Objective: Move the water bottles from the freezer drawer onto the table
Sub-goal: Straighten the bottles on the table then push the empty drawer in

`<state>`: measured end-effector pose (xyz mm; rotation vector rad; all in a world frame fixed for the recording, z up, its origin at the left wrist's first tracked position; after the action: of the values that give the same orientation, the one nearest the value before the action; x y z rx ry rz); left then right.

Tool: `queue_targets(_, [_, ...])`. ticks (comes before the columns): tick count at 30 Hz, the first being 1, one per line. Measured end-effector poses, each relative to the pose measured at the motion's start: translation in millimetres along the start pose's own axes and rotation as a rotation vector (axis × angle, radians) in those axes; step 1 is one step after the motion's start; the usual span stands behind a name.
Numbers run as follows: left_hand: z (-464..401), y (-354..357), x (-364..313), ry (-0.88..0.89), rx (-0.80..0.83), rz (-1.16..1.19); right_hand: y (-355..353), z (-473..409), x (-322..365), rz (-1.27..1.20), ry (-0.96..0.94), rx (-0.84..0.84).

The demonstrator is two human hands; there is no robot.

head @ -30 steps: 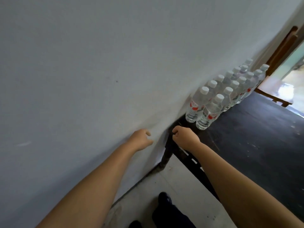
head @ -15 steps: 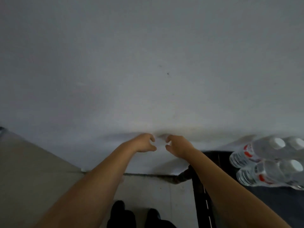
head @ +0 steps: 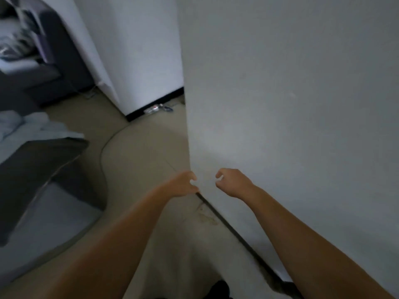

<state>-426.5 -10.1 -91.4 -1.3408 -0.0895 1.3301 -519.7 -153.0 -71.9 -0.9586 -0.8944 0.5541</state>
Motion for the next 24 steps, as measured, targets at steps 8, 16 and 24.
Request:
queue_targets(8, [107.0,-124.3,144.6,-0.318,-0.234,-0.074,69.7,2.7,220.9,0.105,-0.370,0.077])
queue_targets(16, [240.0,-208.5,288.9,-0.552,-0.444,-0.024,174.8,46.7,413.5,0.155,-0.683,0.208])
queue_targets(24, [372.4,-229.7,405.8,-0.857,-0.662,0.153,274.1,117.9,565.6,0.292,-1.015,0.418])
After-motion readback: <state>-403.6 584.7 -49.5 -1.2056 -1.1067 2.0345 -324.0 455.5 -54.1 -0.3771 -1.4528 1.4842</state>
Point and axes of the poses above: each hand's wrist, its own z-axis away from the middle knuckle, its own y-axis out of the palm, x = y × z, the point moved 4 cm from there along -z, towards the middle knuckle, and after that the axes turned 11 degrees about -x, right-handed, at the moved point
